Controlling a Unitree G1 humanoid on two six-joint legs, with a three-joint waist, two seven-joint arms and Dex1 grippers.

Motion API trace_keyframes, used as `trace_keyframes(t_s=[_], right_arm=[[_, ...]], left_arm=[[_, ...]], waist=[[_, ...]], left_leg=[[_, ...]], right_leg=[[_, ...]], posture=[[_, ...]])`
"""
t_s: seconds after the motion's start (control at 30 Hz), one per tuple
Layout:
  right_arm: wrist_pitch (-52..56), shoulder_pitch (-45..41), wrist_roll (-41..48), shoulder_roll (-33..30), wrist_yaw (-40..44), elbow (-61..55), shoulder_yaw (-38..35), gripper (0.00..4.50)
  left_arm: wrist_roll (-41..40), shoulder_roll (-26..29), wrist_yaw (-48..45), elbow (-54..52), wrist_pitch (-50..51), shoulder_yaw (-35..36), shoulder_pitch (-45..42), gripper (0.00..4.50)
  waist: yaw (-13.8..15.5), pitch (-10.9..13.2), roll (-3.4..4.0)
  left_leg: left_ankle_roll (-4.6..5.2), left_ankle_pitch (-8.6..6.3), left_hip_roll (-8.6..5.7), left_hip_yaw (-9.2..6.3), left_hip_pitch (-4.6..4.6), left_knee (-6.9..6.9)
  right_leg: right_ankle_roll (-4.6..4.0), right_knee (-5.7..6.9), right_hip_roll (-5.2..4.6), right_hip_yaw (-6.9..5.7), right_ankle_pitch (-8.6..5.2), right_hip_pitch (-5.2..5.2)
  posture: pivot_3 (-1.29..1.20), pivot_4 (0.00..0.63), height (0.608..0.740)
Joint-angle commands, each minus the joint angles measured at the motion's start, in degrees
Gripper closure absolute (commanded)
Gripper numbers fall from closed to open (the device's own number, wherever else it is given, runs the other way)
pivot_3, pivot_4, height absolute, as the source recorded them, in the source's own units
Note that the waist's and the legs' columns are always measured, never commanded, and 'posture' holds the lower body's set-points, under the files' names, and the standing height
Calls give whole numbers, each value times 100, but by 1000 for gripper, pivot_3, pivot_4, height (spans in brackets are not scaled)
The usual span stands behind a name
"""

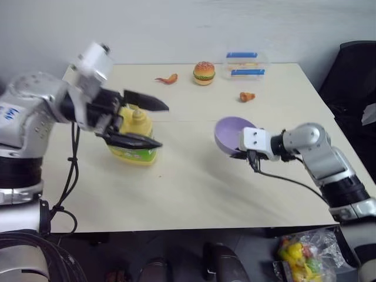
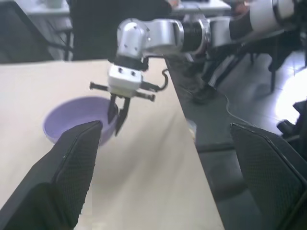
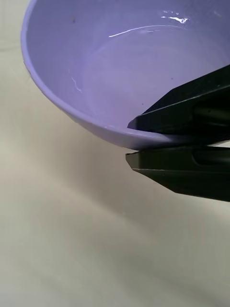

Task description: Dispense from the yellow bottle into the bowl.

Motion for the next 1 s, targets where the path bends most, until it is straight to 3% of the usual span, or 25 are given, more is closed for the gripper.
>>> trace_keyframes(t_s=[0.03,0.1,0.2,0.4,0.63,1.0], right_arm=[[118,-816,-198,505,174,365,344,4451],[-15,-1359,-401,895,98,933,528,4451],[-217,-2097,-622,1468,-40,1797,709,4500],[-643,-3040,-885,2218,-157,3011,804,4500],[-878,-3451,-935,2506,14,3410,717,4500],[-553,-3654,-739,2672,436,2823,552,4500]], left_arm=[[5,273,-141,415,-5,308,-476,0],[258,381,-232,749,-245,233,-629,0],[620,461,-391,1378,-531,80,-840,557],[1367,381,-587,2376,-1316,-216,-1025,2256],[1712,18,-520,2954,-1760,-287,-1201,4390],[2214,-349,-487,3267,-2384,-339,-1114,4481]], waist=[[-17,0,0],[-36,1,2],[-30,3,4],[-34,2,4],[-94,3,4],[-265,3,4]], left_leg=[[0,0,-2,2,-3,-1],[-1,0,-1,6,-1,-1],[-1,0,-2,8,-9,-2],[-1,0,-7,5,-117,52],[-1,0,-8,-4,-141,62],[-3,2,-9,-58,-139,66]], right_leg=[[0,-2,1,-7,1,-2],[-1,6,1,-30,0,-7],[-3,10,-3,-38,-1,-17],[-2,38,-17,-73,-1,-102],[-2,34,-32,-109,-1,-102],[-4,49,-36,-116,-2,-102]], posture=[[0,150,740],[0,150,740],[0,150,740],[0,150,740],[0,150,740],[0,150,740]])
